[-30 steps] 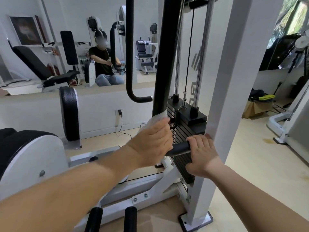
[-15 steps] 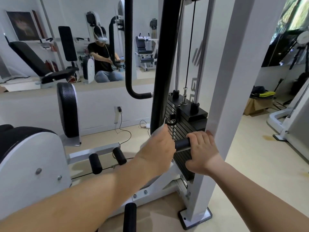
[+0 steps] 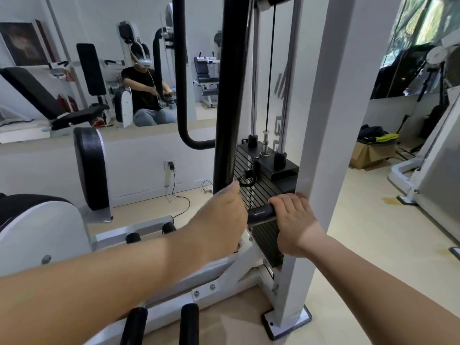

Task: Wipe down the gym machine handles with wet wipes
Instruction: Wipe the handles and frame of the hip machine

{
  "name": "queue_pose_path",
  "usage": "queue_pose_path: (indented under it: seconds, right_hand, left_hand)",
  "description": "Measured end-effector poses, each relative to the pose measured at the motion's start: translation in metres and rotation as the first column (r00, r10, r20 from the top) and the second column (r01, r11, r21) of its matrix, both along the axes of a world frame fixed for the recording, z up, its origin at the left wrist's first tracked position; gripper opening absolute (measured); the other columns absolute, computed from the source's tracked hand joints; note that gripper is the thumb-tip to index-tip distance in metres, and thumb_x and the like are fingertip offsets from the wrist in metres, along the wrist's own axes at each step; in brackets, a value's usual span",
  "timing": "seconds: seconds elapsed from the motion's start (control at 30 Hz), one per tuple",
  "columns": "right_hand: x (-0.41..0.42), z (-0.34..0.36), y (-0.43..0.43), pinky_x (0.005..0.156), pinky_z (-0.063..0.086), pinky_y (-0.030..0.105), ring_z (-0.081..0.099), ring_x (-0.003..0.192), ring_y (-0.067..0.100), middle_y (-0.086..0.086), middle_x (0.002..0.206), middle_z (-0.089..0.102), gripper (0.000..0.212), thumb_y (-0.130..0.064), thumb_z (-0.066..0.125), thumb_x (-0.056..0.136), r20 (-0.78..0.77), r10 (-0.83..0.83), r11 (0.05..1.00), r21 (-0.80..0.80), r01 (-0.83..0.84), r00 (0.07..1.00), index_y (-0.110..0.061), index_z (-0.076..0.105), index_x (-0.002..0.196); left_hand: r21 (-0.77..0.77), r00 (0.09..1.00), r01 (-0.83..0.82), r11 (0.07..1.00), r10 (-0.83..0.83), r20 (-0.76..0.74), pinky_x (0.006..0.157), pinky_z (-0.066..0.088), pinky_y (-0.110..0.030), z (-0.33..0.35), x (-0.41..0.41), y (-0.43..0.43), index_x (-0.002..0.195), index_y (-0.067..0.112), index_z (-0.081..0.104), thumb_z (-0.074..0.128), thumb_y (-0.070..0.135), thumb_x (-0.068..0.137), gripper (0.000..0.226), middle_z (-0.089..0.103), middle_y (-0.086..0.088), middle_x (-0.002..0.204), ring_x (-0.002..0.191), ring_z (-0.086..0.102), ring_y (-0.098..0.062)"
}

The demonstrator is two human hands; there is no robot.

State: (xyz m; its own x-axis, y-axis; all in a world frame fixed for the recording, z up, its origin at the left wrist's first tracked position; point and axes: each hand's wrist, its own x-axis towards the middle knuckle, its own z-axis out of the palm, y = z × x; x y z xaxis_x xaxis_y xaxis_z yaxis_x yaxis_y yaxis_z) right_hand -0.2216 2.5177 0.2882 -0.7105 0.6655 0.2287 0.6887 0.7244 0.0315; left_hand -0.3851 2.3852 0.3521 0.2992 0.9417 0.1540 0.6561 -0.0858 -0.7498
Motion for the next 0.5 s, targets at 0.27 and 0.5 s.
queue_pose_path:
  seconds: [0.27, 0.5]
  right_hand:
    - [-0.001, -0.017, 0.006, 0.124, 0.010, 0.046, 0.039, 0.132, 0.030, 0.003, 0.136, 0.045, 0.079, -0.016, 0.059, 0.065, -0.046, 0.018, 0.996, 0.086, -0.014, 0.999, -0.017, 0.040, 0.142]
    - [0.002, -0.029, 0.015, 0.113, 0.025, 0.048, 0.055, 0.113, 0.034, 0.007, 0.119, 0.057, 0.050, -0.036, 0.042, 0.086, -0.150, 0.107, 0.966, 0.251, -0.066, 0.983, -0.013, 0.052, 0.129]
  left_hand:
    - [0.132, 0.979, -0.110, 0.985, 0.085, 0.185, 0.102, 0.038, -0.050, -0.039, 0.011, 0.014, 0.090, 0.007, 0.064, 0.044, 0.033, 0.102, 0.035, 0.054, -0.011, 0.077, 0.077, 0.049, -0.030]
    - [0.179, 0.738, -0.357, 0.917, 0.160, 0.655, 0.101, 0.037, -0.046, -0.073, 0.065, 0.041, 0.126, 0.005, 0.052, 0.032, 0.033, 0.105, 0.041, 0.054, -0.011, 0.108, 0.099, 0.050, -0.030]
